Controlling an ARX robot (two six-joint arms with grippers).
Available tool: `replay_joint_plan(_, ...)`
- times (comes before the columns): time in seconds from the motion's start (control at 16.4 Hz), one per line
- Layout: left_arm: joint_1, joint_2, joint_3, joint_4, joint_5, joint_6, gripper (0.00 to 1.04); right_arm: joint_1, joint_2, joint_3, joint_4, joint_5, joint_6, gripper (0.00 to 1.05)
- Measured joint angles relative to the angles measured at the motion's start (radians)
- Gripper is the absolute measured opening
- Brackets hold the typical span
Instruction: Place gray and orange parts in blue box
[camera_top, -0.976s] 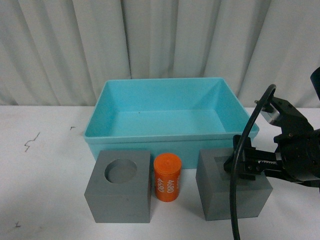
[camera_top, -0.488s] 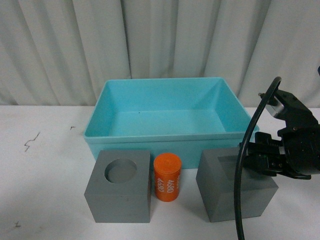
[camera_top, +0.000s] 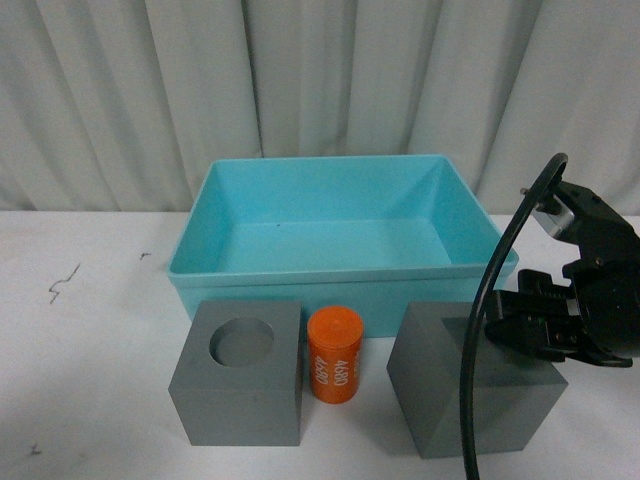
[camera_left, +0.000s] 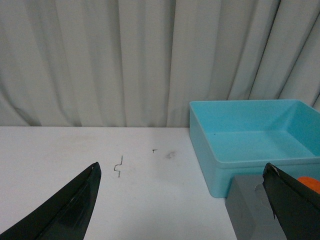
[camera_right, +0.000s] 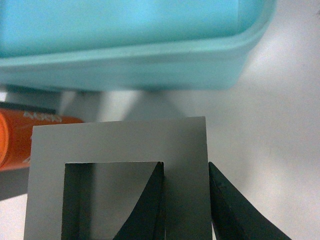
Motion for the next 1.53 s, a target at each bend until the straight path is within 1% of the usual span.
replay_joint_plan(0.12, 0.0, 0.0, 0.0, 0.0, 0.0, 0.0, 0.98, 0.006, -0.038, -0.022, -0.023, -0.01, -0.005, 0.19)
replay_joint_plan(0.31, 0.0, 0.0, 0.0, 0.0, 0.0, 0.0, 0.98, 0.004, -0.176, -0.035, -0.069, -0.052, -0.035, 0.19)
replay_joint_plan(0.37, 0.0, 0.0, 0.0, 0.0, 0.0, 0.0, 0.98, -0.013, -0.264, 0.015, -0.128, -0.072, -0.051, 0.19)
replay_joint_plan(0.43, 0.0, 0.0, 0.0, 0.0, 0.0, 0.0, 0.98, -0.081, -0.16, 0.319, -0.19, -0.039, -0.075, 0.19)
replay_joint_plan(0.49, 0.0, 0.0, 0.0, 0.0, 0.0, 0.0, 0.98, -0.091, 0.085, 0.555, -0.187, 0.009, 0.0, 0.19)
replay_joint_plan(0.61, 0.0, 0.0, 0.0, 0.0, 0.0, 0.0, 0.98, -0.077, 0.136, 0.601, -0.189, 0.023, 0.025, 0.19)
replay_joint_plan(0.67, 0.0, 0.0, 0.0, 0.0, 0.0, 0.0, 0.98, -0.045, 0.178, 0.646, -0.21, 0.048, 0.05, 0.19)
replay_joint_plan(0.92, 0.0, 0.0, 0.0, 0.0, 0.0, 0.0, 0.98, 0.014, 0.248, 0.727, -0.277, 0.127, 0.079, 0.19)
replay_joint_plan(1.53, 0.0, 0.0, 0.0, 0.0, 0.0, 0.0, 0.98, 0.02, 0.292, 0.739, -0.296, 0.184, 0.08, 0.18)
